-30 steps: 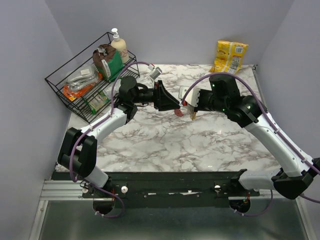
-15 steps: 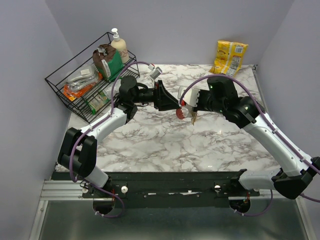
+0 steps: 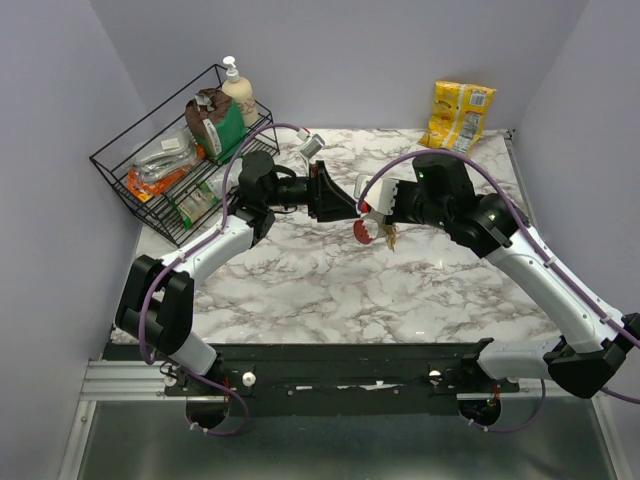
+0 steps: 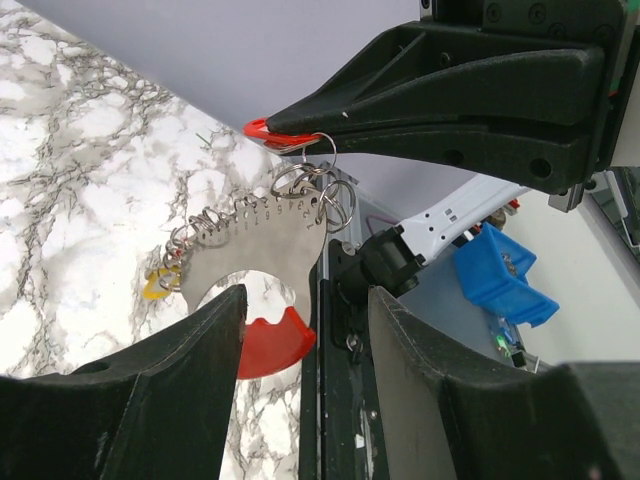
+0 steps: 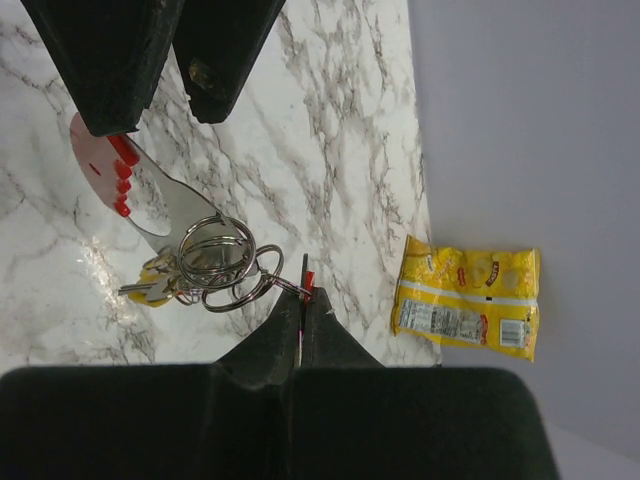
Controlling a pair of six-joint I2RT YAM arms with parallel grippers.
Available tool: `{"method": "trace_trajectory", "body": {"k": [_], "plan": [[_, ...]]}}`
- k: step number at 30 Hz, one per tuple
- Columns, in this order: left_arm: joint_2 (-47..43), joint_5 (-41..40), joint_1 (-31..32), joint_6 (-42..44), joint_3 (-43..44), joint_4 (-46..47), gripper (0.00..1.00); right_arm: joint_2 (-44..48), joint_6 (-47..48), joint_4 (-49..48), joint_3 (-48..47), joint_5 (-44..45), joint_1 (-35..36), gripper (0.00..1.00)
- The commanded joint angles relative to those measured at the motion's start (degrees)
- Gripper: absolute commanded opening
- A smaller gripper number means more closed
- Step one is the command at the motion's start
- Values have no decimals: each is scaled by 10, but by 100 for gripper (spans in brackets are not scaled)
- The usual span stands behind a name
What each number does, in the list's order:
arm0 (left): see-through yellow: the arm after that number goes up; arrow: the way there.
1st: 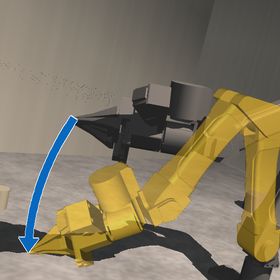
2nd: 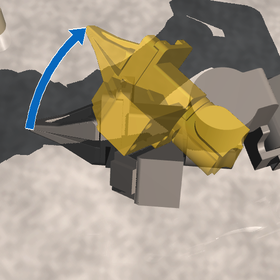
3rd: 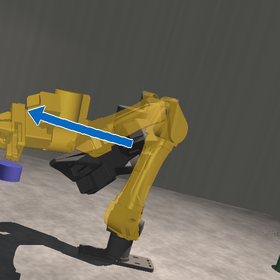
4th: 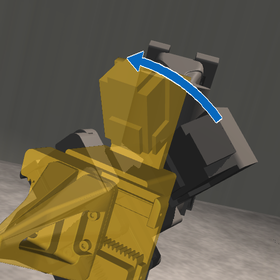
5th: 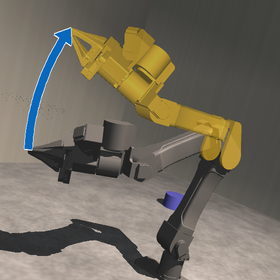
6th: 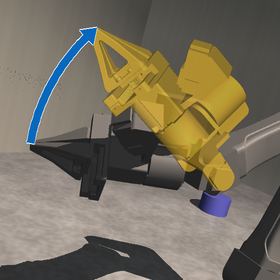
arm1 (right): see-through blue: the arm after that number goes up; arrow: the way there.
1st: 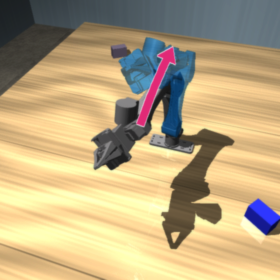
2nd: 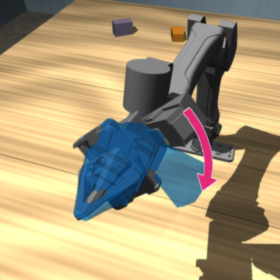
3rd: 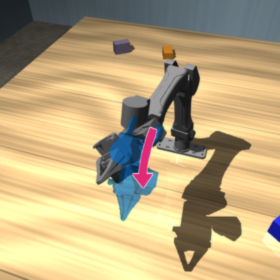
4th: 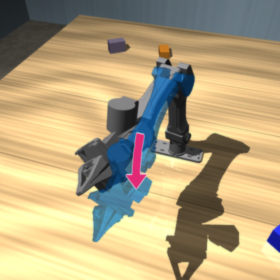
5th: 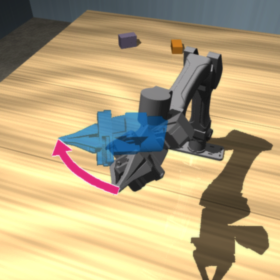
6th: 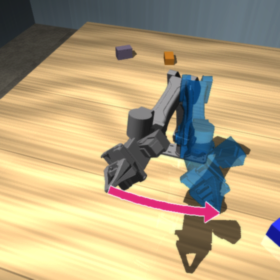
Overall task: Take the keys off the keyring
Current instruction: Remove the key from the keyring.
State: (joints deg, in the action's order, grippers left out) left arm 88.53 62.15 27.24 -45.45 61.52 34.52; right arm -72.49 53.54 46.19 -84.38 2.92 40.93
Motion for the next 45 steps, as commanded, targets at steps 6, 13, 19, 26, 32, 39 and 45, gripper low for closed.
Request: {"method": "trace_trajectory", "body": {"k": [6,13,19,26,32,39,45], "plan": [[-13,-5,3,36,47,-51,61,3,-9,-12,-4,21,6,1],[-13,-26,4,89,69,-123,61,9,-16,-11,3,41,5,1],[-6,-48,3,113,71,-157,61,20,-27,22,-21,-19,6,1],[1,-52,4,106,82,-156,61,20,-41,79,-62,-106,5,1],[6,-40,5,98,97,-158,61,23,-38,108,-69,-157,6,1],[21,-22,19,92,122,-167,61,22,-24,134,-78,-207,6,1],[26,-10,43,95,121,-169,61,23,-25,126,-81,-195,6,1]]}}
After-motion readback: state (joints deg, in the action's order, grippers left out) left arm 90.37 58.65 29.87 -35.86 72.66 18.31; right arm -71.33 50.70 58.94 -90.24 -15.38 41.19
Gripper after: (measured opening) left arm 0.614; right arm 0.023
